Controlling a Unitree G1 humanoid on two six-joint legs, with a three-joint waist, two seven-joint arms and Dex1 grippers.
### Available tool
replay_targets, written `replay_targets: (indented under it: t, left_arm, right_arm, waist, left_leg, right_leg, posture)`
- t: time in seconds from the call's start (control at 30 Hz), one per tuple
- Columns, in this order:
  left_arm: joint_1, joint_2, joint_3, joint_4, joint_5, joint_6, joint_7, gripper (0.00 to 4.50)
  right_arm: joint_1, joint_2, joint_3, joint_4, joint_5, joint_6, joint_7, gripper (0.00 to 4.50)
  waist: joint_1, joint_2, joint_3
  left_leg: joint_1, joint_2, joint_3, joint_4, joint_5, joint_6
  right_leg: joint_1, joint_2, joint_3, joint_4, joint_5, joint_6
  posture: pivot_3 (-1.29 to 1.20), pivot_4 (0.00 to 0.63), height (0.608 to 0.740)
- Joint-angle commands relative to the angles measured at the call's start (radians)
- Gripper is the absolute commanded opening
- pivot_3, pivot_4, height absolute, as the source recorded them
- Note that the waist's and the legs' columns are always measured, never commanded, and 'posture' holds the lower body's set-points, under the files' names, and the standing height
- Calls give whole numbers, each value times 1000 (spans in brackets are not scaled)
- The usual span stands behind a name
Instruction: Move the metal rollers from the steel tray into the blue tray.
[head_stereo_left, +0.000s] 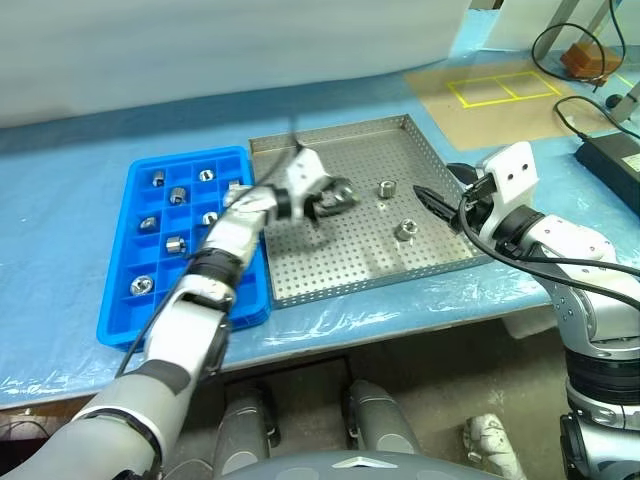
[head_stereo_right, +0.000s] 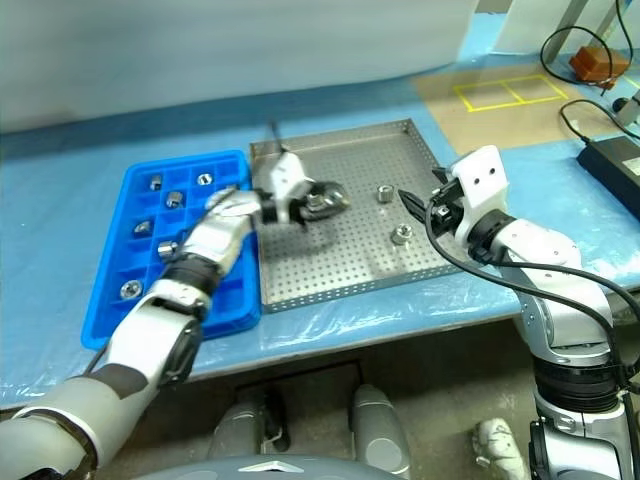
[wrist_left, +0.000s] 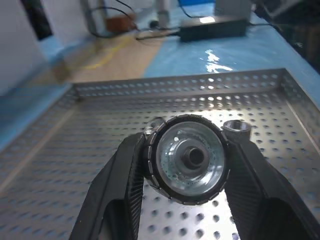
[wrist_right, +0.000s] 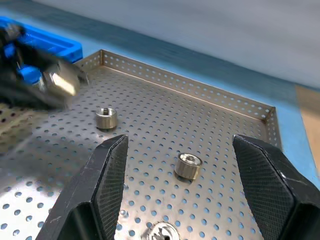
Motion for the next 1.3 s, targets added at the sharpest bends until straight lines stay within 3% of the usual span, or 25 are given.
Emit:
replay_targets:
  t: [0.03,0.27,0.5,0.67,0.83,1.17,1.3]
  left_arm:
    - [136,109,35,-296,-83,129,-34,2067]
    - [406,346,159,-670,-190,380,6,2067]
    - [672,485,276,-916,-270,502,27,2067]
    - [817,496,326,-1011,-290,538,76,2067]
    - [880,489,298,-1019,-261,513,113,2067]
    - [881,500,196,-932,-191,495,142,2067]
    - [858,510,184,-865,-168,452,135,3180]
  right_arm:
    - [-91,16,97,48,-7,-61,79,3431]
    - [-301,99,281,234,40,-131,353,3431]
    - [-365,157,411,386,-28,-239,513,3431]
    - [-381,198,437,477,-74,-308,545,3431]
    - [-393,217,435,514,-100,-335,566,3431]
    - [-379,208,407,519,-137,-355,534,3431]
    - [-370,196,394,507,-139,-347,519,3431]
  waist:
    - [7,1,0]
    - [64,3,5]
    - [147,2,5]
    - [183,2,6]
    - [199,2,6]
    - [193,2,5]
    - [191,2,5]
  left_leg:
    - [0,0,0,0,0,0]
    - [-1,1,0,-1,1,-6]
    - [-1,1,0,-6,2,-10]
    - [-1,1,-1,-7,4,-14]
    - [2,2,-1,-9,6,-17]
    - [2,3,-1,-12,8,-19]
    - [2,3,-1,-12,8,-19]
  right_leg:
    - [0,0,0,0,0,0]
    - [-2,0,-1,2,0,0]
    - [-3,0,-2,0,0,0]
    - [-3,0,-3,2,0,0]
    - [-3,0,-3,3,0,0]
    - [-4,1,-3,2,0,0]
    - [-4,2,-3,3,0,0]
  posture:
    - [-325,150,740]
    - [-91,150,740]
    - [100,150,740]
    - [152,150,740]
    - [164,150,740]
    - [113,150,740]
    - [96,150,740]
